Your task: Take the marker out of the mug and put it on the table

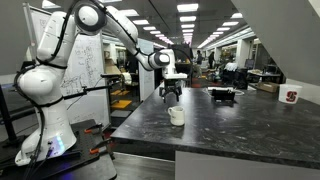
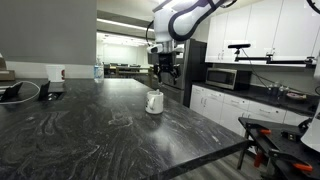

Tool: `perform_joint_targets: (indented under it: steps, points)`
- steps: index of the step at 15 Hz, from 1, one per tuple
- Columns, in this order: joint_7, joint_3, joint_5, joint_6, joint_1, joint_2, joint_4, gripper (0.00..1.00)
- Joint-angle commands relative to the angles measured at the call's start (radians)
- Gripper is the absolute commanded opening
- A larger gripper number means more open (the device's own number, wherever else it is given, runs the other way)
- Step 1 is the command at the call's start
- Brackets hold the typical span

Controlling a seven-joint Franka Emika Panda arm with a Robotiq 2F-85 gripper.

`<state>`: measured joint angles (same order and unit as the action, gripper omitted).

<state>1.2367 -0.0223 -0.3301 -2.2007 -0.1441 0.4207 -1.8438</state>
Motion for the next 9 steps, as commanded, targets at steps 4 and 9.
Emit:
perform_joint_targets:
  steps: [4,9]
  points:
    - [0.027,0.018,0.015,-0.034,-0.016,0.062,0.057,0.58]
    - [0.029,0.018,0.009,-0.033,-0.026,0.12,0.121,0.72]
